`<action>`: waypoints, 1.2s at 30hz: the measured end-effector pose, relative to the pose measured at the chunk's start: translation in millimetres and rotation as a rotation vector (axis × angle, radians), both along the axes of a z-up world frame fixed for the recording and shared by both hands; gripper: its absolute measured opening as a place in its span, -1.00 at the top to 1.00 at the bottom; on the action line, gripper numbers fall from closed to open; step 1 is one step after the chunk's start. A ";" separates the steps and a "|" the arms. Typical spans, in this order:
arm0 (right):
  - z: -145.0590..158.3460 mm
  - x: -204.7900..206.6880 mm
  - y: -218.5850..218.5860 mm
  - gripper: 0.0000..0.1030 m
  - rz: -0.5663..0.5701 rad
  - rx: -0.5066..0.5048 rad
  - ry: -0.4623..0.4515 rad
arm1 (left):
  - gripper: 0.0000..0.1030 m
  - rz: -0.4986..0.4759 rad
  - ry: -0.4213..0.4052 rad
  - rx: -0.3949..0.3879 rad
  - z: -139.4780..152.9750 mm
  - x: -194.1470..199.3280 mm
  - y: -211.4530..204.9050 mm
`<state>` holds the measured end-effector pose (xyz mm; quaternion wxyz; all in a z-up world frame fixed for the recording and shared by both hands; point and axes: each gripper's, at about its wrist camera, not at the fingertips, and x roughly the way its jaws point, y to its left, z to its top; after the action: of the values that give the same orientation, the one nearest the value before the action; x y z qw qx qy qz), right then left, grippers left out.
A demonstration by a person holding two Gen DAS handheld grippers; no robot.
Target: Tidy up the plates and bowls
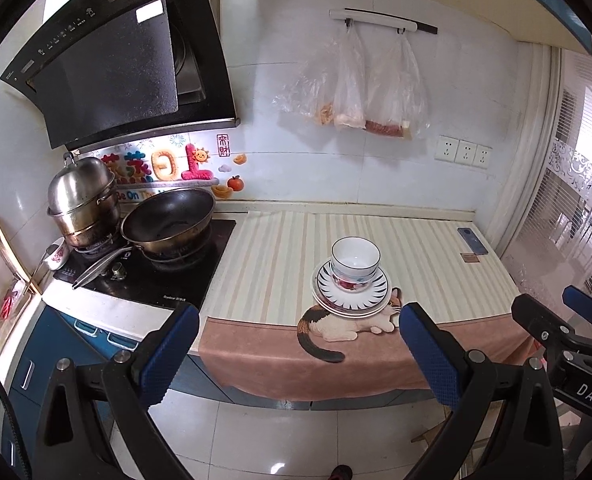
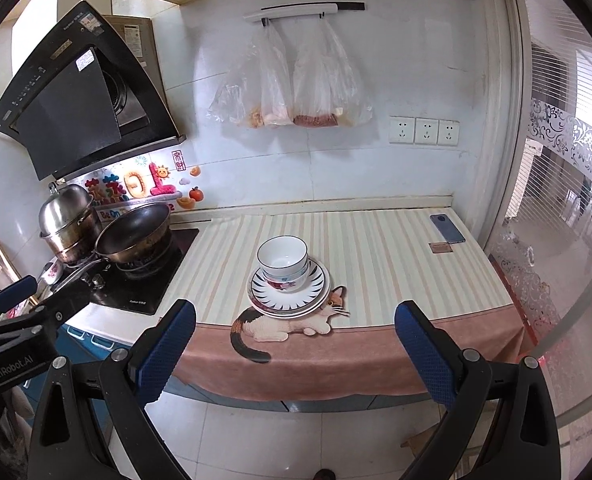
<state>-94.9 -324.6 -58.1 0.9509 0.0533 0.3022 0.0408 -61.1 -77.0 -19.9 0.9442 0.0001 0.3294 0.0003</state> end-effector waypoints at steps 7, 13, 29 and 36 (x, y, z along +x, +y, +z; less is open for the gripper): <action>1.3 -1.4 6.6 -0.98 0.002 -0.006 0.001 | -0.99 0.006 0.006 0.007 -2.2 -3.6 3.9; 0.8 -2.5 9.4 -0.98 -0.003 -0.013 0.001 | -0.99 0.006 0.013 0.008 -4.7 -3.4 6.4; 0.9 1.4 11.4 -0.98 -0.012 -0.028 0.004 | -0.99 0.003 0.009 0.001 -2.7 -1.8 11.7; 1.1 1.5 11.6 -0.98 -0.017 -0.028 -0.001 | -0.99 -0.004 0.014 -0.001 -2.1 3.4 14.5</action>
<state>-93.4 -313.0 -56.9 0.9519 0.0427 0.3020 0.0287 -57.8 -62.5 -22.0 0.9419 0.0003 0.3358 -0.0016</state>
